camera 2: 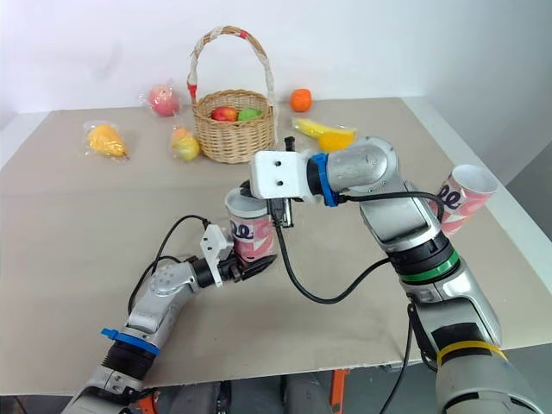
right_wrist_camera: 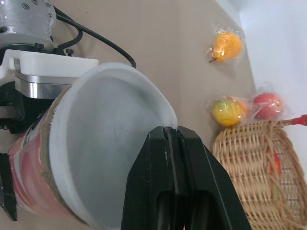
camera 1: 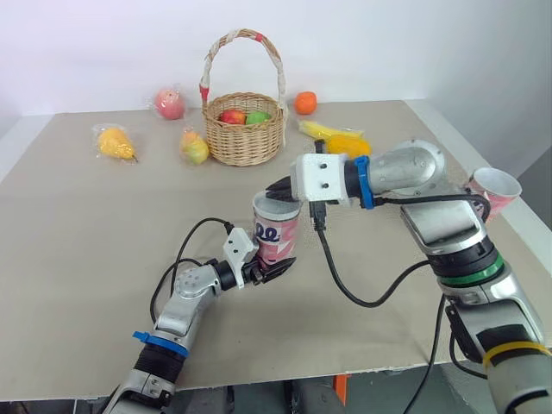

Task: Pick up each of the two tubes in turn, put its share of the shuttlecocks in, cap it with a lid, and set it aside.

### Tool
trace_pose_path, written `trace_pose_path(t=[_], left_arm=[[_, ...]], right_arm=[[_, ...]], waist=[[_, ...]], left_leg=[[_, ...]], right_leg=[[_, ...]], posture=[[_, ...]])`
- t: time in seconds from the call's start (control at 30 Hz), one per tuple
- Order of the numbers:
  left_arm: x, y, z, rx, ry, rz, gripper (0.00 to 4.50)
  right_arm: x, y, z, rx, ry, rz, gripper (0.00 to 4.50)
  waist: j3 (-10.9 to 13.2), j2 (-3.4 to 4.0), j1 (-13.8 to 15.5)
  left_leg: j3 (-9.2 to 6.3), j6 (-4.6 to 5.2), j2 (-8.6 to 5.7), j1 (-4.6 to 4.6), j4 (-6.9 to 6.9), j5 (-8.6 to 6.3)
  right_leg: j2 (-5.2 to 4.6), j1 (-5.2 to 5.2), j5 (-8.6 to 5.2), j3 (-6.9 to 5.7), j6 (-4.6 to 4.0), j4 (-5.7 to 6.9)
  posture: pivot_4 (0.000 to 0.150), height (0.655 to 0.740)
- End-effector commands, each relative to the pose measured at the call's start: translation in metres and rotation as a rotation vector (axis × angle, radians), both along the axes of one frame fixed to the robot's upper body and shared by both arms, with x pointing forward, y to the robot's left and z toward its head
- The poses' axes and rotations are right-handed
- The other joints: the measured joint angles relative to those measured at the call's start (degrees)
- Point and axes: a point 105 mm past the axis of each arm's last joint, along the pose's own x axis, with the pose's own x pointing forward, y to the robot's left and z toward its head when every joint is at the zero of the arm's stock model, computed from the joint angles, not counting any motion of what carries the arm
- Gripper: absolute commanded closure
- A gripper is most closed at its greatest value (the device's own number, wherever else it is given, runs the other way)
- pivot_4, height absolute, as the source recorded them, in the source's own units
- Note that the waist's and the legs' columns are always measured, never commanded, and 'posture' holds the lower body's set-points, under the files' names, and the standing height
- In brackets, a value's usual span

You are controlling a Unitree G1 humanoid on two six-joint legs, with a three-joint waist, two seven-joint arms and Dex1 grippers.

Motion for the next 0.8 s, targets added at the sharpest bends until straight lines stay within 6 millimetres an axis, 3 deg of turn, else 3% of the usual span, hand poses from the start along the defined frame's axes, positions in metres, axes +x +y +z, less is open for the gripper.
trace_pose_path(t=[0.03,0.43,0.8], left_arm=[[-0.005,-0.003,-0.014,0.024,0.047,-0.013,1.27],[-0.004,-0.003,-0.014,0.024,0.048,-0.013,1.27],[-0.005,-0.004,-0.015,0.022,0.049,-0.016,1.27]], right_arm=[[-0.002,0.005,-0.017,-0.048,0.005,0.005,4.45],[-0.003,0.01,-0.034,-0.118,-0.064,0.02,4.45],[-0.008,0.018,-0.032,-0.083,-0.046,0.043,4.45]], waist=[[0.0,0.02,0.0],[-0.3,0.05,0.0],[-0.8,-0.01,-0.1]], left_leg=[[0.0,0.0,0.0,0.0,0.0,0.0],[0.06,0.0,0.0,0.21,-0.06,0.0],[0.07,0.0,0.02,0.43,-0.25,0.0]], right_leg=[[0.0,0.0,0.0,0.0,0.0,0.0],[0.01,0.13,-0.03,0.0,-0.07,0.0],[0.05,0.23,-0.08,0.01,-0.16,0.0]], posture=[[0.15,0.74],[0.15,0.74],[0.15,0.74]])
